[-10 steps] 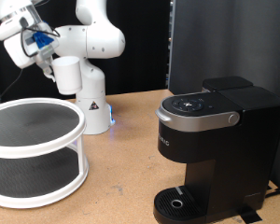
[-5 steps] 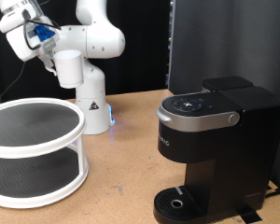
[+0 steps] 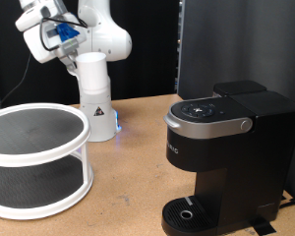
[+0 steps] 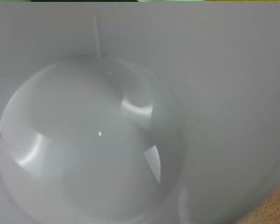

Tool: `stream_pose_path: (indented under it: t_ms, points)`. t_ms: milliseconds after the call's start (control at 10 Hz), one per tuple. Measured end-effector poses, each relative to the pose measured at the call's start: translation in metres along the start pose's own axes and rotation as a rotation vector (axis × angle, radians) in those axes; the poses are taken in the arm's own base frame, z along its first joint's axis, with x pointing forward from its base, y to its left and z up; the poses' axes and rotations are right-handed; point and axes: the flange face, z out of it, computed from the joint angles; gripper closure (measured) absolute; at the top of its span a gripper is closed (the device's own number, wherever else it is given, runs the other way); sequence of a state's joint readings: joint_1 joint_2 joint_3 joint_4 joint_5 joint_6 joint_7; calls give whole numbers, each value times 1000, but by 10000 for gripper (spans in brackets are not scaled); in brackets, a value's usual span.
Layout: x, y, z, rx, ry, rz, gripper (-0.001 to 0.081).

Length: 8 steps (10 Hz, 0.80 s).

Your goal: Make a cup of coffee with the keurig machine

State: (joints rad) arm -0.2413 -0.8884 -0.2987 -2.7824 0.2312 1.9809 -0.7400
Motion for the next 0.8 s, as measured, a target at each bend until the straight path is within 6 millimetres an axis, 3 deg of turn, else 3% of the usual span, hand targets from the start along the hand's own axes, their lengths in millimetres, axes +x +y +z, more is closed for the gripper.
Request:
stream_pose_path:
  t_ms: [500, 800]
  points:
    - [51, -23, 35, -70, -3, 71, 734]
    - [50, -22, 34, -65, 1, 71, 734]
